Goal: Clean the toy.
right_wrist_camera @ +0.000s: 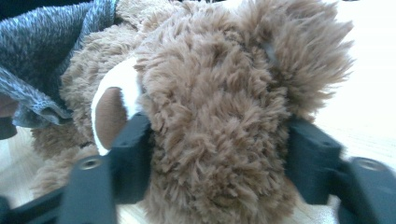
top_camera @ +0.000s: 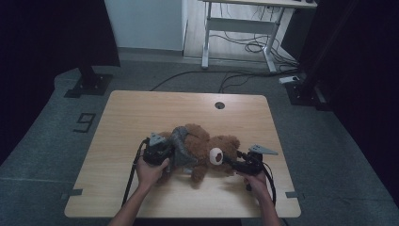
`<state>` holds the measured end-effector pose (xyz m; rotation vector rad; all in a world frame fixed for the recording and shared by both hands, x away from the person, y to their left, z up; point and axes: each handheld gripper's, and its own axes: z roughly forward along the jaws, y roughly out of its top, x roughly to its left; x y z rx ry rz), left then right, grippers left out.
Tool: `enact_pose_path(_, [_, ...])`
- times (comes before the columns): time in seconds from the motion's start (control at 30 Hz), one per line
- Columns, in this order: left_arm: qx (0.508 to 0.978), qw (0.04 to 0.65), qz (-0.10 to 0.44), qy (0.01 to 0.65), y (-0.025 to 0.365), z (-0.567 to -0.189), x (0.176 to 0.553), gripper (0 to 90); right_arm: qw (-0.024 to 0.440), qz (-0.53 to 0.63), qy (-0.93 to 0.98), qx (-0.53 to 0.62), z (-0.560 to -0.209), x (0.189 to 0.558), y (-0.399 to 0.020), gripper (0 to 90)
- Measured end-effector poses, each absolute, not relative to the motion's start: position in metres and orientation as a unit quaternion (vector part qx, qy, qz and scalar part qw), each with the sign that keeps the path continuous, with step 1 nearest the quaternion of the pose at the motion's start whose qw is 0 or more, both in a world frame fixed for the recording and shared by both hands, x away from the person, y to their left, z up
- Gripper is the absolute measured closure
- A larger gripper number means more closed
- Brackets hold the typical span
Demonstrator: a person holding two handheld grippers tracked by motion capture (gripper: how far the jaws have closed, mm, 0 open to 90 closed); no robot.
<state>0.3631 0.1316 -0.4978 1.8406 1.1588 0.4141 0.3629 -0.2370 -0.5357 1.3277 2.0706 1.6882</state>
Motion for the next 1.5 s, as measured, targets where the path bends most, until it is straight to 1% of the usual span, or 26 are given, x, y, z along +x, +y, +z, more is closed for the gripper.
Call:
enact_pose_path(0.13, [0.742, 0.451, 0.171, 0.465, 0.133, -0.51, 0.356, 79.5, 0.102, 0.541, 0.705, 0.447, -0.524, 0.363, -0.236, 15.7])
enact_pose_path(0.17, [0.745, 0.448, 0.172, 0.464, 0.133, -0.512, 0.356, 79.6, 0.106, 0.537, 0.706, 0.449, -0.521, 0.364, -0.236, 14.0])
enact_pose_path(0.23, [0.746, 0.447, 0.171, 0.463, 0.135, -0.515, 0.355, 79.6, 0.11, 0.54, 0.702, 0.451, -0.516, 0.367, -0.236, 13.3])
enact_pose_path(0.33, [0.747, 0.447, 0.167, 0.463, 0.136, -0.517, 0.355, 79.6, 0.114, 0.539, 0.698, 0.458, -0.504, 0.375, -0.236, 9.6])
enact_pose_path(0.4, [0.747, 0.447, 0.167, 0.463, 0.136, -0.517, 0.355, 79.6, 0.122, 0.534, 0.694, 0.467, -0.492, 0.384, -0.234, 8.3])
enact_pose_path(0.47, [0.746, 0.447, 0.167, 0.464, 0.136, -0.516, 0.355, 79.6, 0.119, 0.527, 0.694, 0.476, -0.483, 0.396, -0.228, 5.6])
enact_pose_path(0.57, [0.746, 0.446, 0.166, 0.466, 0.136, -0.516, 0.355, 79.6, 0.106, 0.499, 0.712, 0.482, -0.479, 0.415, -0.214, 2.0])
enact_pose_path(0.63, [0.747, 0.445, 0.164, 0.466, 0.137, -0.516, 0.355, 79.6, 0.094, 0.466, 0.731, 0.489, -0.485, 0.424, -0.205, 0.0])
enact_pose_path(0.67, [0.747, 0.446, 0.161, 0.466, 0.137, -0.515, 0.355, 79.6, 0.079, 0.455, 0.738, 0.492, -0.491, 0.427, -0.202, 0.0])
enact_pose_path(0.77, [0.75, 0.445, 0.155, 0.464, 0.138, -0.515, 0.354, 79.5, 0.041, 0.457, 0.728, 0.51, -0.504, 0.427, -0.203, 0.0])
enact_pose_path(0.9, [0.753, 0.444, 0.146, 0.463, 0.139, -0.514, 0.35, 79.3, -0.005, 0.45, 0.725, 0.521, -0.515, 0.417, -0.208, 0.0])
enact_pose_path(0.97, [0.754, 0.443, 0.145, 0.464, 0.138, -0.514, 0.348, 79.2, -0.025, 0.451, 0.732, 0.51, -0.517, 0.411, -0.208, 3.7])
enact_pose_path(1.0, [0.752, 0.444, 0.143, 0.465, 0.138, -0.514, 0.347, 79.2, -0.023, 0.454, 0.732, 0.508, -0.518, 0.408, -0.209, 7.3])
enact_pose_path(1.07, [0.749, 0.445, 0.137, 0.47, 0.137, -0.514, 0.347, 79.3, -0.018, 0.46, 0.732, 0.503, -0.517, 0.403, -0.21, 17.1])
enact_pose_path(1.13, [0.746, 0.448, 0.13, 0.475, 0.138, -0.514, 0.348, 79.2, -0.01, 0.462, 0.736, 0.495, -0.515, 0.398, -0.209, 29.7])
enact_pose_path(1.23, [0.739, 0.456, 0.119, 0.482, 0.139, -0.513, 0.348, 79.2, 0.009, 0.473, 0.737, 0.483, -0.513, 0.391, -0.208, 42.0])
enact_pose_path(1.33, [0.732, 0.465, 0.114, 0.485, 0.14, -0.512, 0.346, 78.9, 0.02, 0.491, 0.735, 0.468, -0.513, 0.386, -0.209, 47.6])
enact_pose_path(1.5, [0.723, 0.475, 0.108, 0.491, 0.142, -0.51, 0.347, 78.8, 0.056, 0.517, 0.728, 0.447, -0.509, 0.377, -0.207, 52.4])
